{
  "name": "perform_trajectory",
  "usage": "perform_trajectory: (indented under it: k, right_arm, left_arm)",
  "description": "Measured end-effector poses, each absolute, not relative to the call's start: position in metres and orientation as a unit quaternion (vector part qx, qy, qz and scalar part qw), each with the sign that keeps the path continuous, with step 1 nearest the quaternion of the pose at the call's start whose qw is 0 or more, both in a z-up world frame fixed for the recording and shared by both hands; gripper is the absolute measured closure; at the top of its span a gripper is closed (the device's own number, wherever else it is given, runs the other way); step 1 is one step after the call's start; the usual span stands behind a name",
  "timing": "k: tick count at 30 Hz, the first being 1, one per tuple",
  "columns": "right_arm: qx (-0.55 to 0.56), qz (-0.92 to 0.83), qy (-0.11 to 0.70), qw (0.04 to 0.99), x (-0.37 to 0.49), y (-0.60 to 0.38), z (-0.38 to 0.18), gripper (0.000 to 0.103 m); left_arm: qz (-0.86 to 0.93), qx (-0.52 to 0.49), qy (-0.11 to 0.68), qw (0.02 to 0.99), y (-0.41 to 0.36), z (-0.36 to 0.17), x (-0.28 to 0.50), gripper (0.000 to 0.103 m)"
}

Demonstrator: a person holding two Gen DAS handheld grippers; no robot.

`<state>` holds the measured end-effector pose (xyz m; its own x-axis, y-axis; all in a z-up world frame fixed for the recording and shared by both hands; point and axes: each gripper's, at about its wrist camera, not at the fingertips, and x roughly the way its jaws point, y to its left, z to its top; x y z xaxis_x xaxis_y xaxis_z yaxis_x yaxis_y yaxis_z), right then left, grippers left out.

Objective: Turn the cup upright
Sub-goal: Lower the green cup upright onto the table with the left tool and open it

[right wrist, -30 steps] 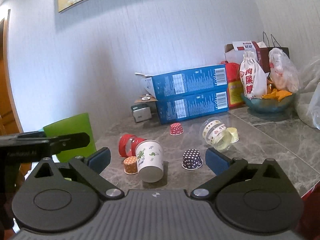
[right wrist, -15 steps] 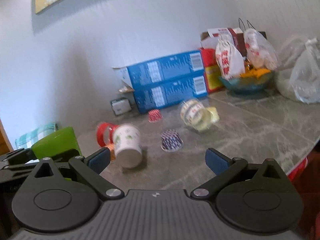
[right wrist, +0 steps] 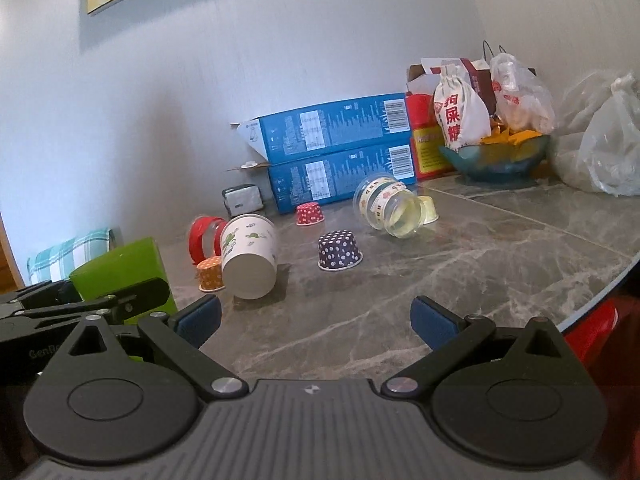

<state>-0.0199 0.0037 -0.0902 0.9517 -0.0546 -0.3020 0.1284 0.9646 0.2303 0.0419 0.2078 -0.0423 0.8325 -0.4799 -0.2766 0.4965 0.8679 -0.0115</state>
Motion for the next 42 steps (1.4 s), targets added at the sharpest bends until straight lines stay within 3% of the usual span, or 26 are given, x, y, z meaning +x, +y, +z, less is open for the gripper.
perform_trajectory:
  k: [28,31,37,42]
  right_arm:
    - [0.133,-0.044,0.145,0.980,-0.031,0.007,-0.095,0.001]
    - [0.135,-0.044,0.148,0.979,-0.031,0.006,-0.097,0.001]
    - [0.136,-0.041,0.148,0.979,-0.030,0.007,-0.097,0.001]
    - [0.137,-0.040,0.151,0.978,-0.029,0.007,-0.097,0.001]
  left_arm:
    - [-0.230,0.065,0.133,0.962,0.194,-0.056,0.041,0.027]
    - [-0.240,0.065,0.140,0.959,0.194,-0.056,0.044,0.012]
    - [-0.249,0.073,0.145,0.955,0.191,-0.058,0.044,0.002]
    - [-0.254,0.079,0.166,0.950,0.189,-0.064,0.048,0.002]
